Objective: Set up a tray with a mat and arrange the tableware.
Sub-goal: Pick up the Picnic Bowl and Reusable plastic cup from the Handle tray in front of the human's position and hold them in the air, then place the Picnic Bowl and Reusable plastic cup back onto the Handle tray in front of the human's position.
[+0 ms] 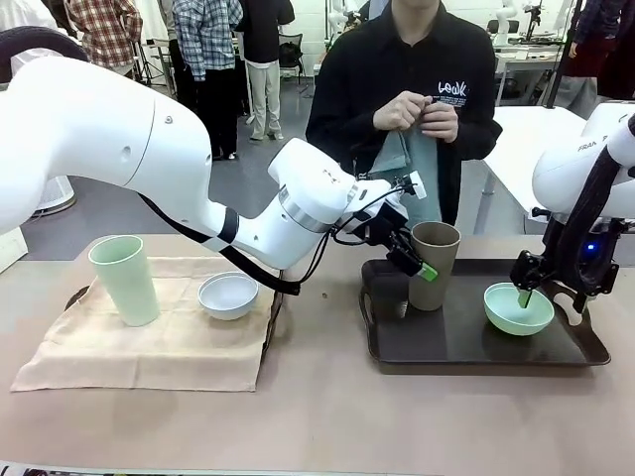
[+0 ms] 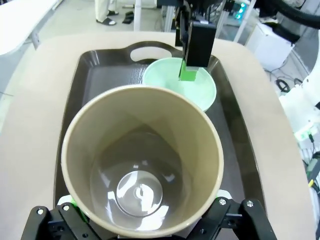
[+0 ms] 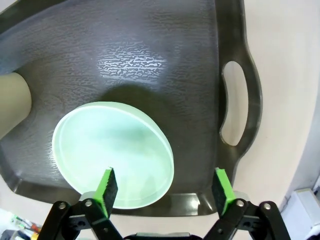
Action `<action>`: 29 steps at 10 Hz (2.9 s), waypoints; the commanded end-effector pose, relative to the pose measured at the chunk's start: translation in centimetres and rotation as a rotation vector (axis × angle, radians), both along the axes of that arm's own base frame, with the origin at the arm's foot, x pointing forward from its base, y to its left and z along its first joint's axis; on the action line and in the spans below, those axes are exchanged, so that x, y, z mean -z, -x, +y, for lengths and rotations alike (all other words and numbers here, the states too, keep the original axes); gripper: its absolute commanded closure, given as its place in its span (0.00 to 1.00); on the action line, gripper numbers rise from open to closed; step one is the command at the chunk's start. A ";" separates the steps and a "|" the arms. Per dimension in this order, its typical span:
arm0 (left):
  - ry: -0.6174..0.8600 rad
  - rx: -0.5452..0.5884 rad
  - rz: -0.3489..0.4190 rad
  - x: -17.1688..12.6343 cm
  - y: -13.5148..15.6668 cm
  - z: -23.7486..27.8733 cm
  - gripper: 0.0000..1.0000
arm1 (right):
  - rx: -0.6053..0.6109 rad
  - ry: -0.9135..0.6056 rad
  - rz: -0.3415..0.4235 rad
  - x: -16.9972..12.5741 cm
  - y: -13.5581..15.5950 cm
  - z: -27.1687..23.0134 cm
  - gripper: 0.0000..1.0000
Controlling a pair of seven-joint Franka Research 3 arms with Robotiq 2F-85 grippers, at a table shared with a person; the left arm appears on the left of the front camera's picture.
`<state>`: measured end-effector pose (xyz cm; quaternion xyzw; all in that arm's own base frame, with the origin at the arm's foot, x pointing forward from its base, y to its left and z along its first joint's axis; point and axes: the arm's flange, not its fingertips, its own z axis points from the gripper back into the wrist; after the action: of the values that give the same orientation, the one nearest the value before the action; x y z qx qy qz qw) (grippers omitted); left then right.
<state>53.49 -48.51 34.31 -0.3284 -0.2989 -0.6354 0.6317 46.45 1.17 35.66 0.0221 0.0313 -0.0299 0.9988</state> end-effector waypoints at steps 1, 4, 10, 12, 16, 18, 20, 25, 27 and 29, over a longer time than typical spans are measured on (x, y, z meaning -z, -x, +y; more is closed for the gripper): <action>0.067 0.007 -0.019 0.3 -0.3 0.0 0.48 | -0.025 -0.039 -0.009 0.7 -0.4 -0.1 0.57; 0.072 0.011 -0.021 0.6 -0.2 0.0 1.00 | -0.062 -0.067 -0.006 0.9 -0.5 -0.2 1.00; 0.044 0.013 -0.048 0.0 0.5 0.8 1.00 | -0.051 -0.047 -0.022 0.6 -0.7 -0.1 1.00; 0.043 0.007 -0.045 -0.9 1.5 1.8 1.00 | 0.005 -0.015 -0.047 -0.3 -0.7 0.5 1.00; 0.048 -0.092 -0.109 -10.3 6.3 5.3 1.00 | -0.046 -0.110 -0.158 -11.1 3.6 2.6 1.00; 0.046 -0.086 -0.178 -15.9 9.3 5.9 1.00 | -0.089 -0.078 -0.237 -17.0 6.5 2.9 1.00; 0.052 -0.116 -0.255 -19.5 11.3 6.3 1.00 | -0.092 -0.044 -0.294 -19.9 7.9 2.5 1.00; 0.065 -0.086 -0.200 -17.7 8.8 4.7 1.00 | -0.078 -0.081 -0.251 -18.3 7.0 3.0 1.00; 0.065 -0.086 -0.200 -17.7 8.8 4.7 1.00 | -0.078 -0.081 -0.251 -18.3 7.0 3.0 1.00; 0.065 -0.086 -0.200 -17.7 8.8 4.7 1.00 | -0.078 -0.081 -0.251 -18.3 7.0 3.0 1.00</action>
<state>44.72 -44.06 51.82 -0.2704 -0.3916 -0.6239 0.6198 39.38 4.00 53.88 0.0588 -0.0854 0.0156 0.9945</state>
